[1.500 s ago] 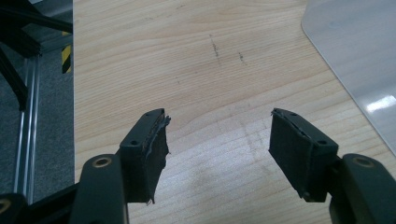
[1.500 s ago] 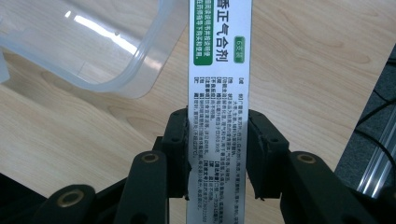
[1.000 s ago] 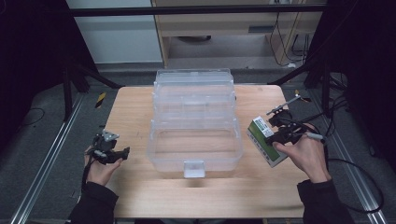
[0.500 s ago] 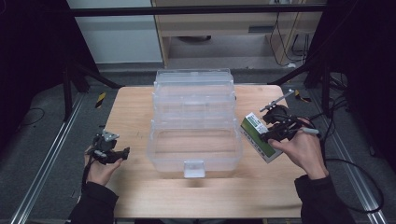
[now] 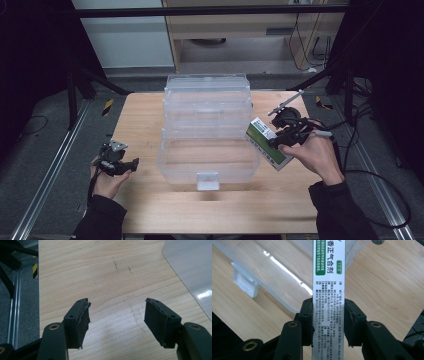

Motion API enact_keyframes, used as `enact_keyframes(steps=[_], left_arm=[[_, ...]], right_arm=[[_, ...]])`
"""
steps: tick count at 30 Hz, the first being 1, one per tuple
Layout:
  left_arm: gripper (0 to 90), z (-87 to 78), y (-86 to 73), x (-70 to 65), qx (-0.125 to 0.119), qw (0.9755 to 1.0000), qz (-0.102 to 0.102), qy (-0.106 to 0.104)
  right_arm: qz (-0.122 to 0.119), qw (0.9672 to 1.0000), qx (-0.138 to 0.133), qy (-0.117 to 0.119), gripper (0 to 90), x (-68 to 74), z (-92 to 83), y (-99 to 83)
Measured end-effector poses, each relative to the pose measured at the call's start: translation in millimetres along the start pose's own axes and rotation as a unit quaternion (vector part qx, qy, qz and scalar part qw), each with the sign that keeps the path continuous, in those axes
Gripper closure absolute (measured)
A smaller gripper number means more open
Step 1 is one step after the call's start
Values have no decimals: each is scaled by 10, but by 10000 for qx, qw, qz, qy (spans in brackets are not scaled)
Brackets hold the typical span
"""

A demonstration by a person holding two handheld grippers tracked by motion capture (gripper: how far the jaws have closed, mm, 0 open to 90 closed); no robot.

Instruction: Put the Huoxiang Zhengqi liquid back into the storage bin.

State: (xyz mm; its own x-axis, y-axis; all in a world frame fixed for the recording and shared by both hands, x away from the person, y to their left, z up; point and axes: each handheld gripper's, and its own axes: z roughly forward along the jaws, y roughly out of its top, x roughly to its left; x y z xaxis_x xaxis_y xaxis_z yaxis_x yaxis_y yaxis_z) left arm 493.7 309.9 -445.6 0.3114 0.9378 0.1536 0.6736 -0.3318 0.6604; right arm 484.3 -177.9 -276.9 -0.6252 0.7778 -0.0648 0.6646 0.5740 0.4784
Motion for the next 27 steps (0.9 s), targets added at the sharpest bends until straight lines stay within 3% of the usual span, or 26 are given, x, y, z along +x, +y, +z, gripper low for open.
enact_keyframes(steps=[8, 20, 27], left_arm=[[355, 0, 0, -1, -1, 10000, 1, 0], [354, 8, -3, -1, 19, 10000, 9, -1], [355, 16, -4, -5, 27, 10000, 14, -5]], right_arm=[[-165, 9998, 93, 24, 645, 66, -6, 62], [-490, 9984, 28, 262, 642, 47, 12, 149], [-677, 9967, 83, 432, 641, 105, 76, 229]])
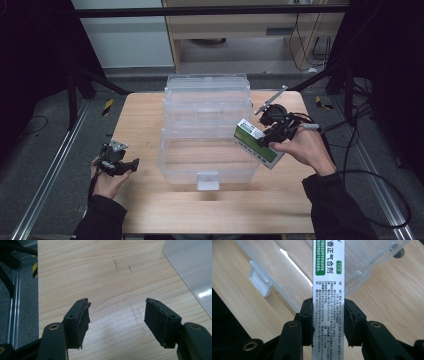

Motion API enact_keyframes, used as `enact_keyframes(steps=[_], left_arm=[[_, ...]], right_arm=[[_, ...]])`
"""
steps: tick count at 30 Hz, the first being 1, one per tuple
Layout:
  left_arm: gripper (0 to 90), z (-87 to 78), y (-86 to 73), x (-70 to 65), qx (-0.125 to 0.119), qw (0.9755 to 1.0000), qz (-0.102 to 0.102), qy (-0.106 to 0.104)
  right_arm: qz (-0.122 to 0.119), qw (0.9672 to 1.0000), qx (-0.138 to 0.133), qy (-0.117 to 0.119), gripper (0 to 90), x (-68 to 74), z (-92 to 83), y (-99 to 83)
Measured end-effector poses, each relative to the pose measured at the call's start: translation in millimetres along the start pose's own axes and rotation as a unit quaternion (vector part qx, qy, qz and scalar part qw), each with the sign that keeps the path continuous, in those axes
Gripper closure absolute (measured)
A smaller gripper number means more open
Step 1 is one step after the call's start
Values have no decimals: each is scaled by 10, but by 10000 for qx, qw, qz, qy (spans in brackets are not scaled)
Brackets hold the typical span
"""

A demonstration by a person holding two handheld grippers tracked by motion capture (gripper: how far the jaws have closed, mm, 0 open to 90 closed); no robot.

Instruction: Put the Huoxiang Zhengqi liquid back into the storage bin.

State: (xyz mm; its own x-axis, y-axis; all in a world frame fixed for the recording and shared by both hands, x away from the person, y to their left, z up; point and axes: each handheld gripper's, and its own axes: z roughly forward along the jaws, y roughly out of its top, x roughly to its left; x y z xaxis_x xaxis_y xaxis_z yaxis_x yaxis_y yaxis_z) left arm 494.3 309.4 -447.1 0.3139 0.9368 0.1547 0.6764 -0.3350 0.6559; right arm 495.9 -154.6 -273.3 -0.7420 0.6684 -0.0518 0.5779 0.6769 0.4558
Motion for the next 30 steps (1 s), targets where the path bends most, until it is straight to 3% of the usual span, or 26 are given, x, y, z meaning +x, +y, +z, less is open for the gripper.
enact_keyframes(steps=[19, 24, 30], left_arm=[[354, 26, -7, -3, 37, 10000, 8, -8], [354, 29, -11, 9, 43, 10000, -6, -9], [354, 27, -13, 16, 41, 10000, -21, -4]], right_arm=[[-617, 9969, -71, 473, 642, 6, 119, 317], [-878, 9947, -75, 537, 642, 39, 148, 419], [-1280, 9895, -44, 676, 643, 87, 193, 534]])
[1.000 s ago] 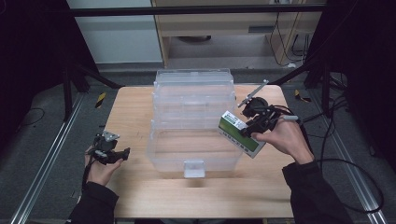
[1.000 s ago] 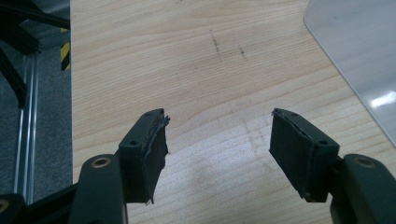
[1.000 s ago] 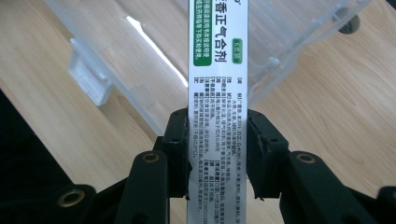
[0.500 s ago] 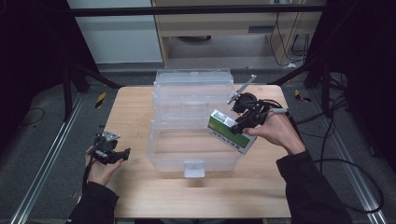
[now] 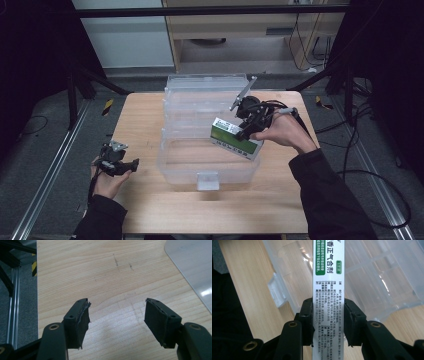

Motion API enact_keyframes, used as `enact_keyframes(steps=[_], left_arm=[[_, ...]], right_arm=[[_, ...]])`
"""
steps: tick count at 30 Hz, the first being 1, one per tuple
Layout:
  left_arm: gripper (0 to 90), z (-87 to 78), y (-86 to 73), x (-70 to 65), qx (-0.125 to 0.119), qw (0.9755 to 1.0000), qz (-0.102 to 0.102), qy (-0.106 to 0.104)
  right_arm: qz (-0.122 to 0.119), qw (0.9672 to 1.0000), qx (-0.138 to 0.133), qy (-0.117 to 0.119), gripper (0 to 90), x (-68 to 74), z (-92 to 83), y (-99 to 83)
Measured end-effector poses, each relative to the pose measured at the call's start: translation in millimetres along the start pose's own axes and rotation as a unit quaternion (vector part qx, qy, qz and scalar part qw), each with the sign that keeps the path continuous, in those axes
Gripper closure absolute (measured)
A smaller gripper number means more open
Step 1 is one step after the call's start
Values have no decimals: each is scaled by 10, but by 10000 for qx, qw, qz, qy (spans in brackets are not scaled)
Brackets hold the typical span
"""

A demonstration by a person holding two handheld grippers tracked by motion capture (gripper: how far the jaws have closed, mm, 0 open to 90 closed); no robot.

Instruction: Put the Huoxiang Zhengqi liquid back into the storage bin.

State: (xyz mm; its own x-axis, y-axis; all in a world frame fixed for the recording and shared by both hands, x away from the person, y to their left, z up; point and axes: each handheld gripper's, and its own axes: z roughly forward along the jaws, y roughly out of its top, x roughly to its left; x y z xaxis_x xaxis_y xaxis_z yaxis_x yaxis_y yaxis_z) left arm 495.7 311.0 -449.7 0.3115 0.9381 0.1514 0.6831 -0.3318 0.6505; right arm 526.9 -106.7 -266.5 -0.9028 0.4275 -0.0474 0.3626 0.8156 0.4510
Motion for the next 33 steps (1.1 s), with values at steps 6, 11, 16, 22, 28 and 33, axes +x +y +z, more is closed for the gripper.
enact_keyframes(steps=[6, 11, 16, 22, 28, 33], left_arm=[[354, -4, 1, 3, -9, 10000, -9, -3], [354, -1, 0, 2, 2, 10000, 1, 2], [354, -3, 0, 6, -5, 10000, -7, 1], [354, 8, -4, 5, 13, 10000, 3, -3], [354, 12, -7, 8, 18, 10000, 0, 1], [354, 13, -7, 8, 21, 10000, 2, -1]], right_arm=[[-116, 9998, 93, 125, 642, -24, 58, 59], [-252, 9993, 194, 216, 642, -53, 104, 79], [-408, 9985, 271, 253, 642, -105, 165, 83], [-923, 9942, 424, 343, 641, -114, 237, 107], [-1291, 9891, 500, 492, 641, -72, 303, 132], [-1429, 9869, 548, 513, 641, -86, 360, 132]])
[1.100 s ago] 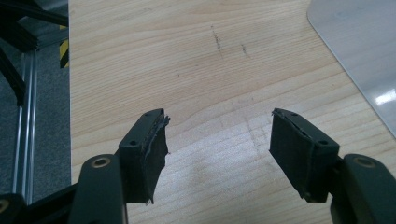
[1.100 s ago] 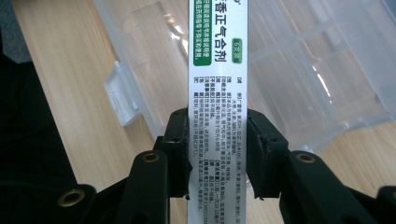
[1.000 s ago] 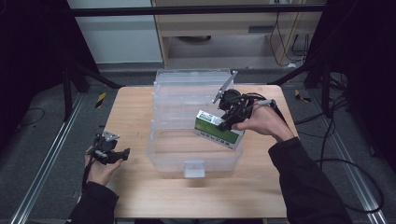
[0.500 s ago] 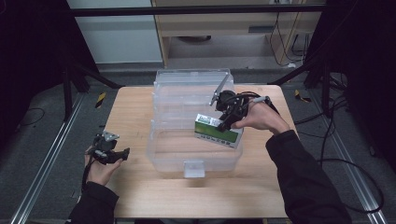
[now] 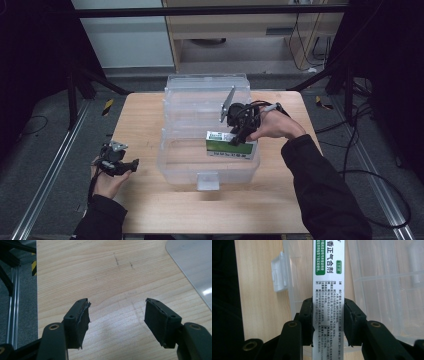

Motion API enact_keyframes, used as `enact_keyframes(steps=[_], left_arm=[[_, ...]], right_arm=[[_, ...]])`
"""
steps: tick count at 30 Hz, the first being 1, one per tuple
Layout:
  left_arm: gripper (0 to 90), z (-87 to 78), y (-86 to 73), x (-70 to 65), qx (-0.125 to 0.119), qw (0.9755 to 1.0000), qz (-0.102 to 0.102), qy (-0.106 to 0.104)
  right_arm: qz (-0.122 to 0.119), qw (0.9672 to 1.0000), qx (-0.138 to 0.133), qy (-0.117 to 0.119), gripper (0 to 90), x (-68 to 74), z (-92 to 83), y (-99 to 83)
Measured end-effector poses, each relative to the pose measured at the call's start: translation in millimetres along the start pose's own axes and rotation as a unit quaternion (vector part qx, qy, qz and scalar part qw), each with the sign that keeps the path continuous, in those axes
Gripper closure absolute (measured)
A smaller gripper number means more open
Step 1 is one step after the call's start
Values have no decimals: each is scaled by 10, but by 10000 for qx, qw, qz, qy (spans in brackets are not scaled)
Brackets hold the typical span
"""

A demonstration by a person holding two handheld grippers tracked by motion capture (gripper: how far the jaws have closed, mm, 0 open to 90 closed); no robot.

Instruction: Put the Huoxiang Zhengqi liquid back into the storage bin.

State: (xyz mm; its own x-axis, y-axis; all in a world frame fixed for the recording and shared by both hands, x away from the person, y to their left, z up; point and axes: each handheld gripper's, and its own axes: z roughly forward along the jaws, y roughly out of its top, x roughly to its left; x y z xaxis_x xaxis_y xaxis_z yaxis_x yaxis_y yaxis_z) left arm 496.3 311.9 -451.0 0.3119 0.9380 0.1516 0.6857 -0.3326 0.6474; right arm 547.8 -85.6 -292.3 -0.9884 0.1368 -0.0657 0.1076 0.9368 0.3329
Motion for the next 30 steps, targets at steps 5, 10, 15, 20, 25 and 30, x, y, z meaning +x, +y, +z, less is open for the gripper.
enact_keyframes(steps=[5, 10, 15, 20, 25, 30], left_arm=[[354, 0, 1, 1, -2, 10000, 0, 0], [354, -3, 1, 1, -8, 10000, 0, -2], [354, -4, 1, 4, -9, 10000, -5, 2], [354, 4, 1, -4, 8, 10000, 13, -2], [353, 3, 0, -2, 9, 10000, 12, -2], [353, 8, -1, -7, 20, 10000, 18, -7]], right_arm=[[-119, 9999, 22, 29, 641, -4, 30, -7], [-229, 9997, 63, 54, 641, 0, 68, -15], [-223, 9997, 84, 81, 641, -13, 99, -51], [-277, 9995, 138, 52, 641, -9, 129, -90], [-327, 9993, 136, 95, 641, -7, 174, -104], [-333, 9991, 208, 153, 640, 2, 228, -140]])
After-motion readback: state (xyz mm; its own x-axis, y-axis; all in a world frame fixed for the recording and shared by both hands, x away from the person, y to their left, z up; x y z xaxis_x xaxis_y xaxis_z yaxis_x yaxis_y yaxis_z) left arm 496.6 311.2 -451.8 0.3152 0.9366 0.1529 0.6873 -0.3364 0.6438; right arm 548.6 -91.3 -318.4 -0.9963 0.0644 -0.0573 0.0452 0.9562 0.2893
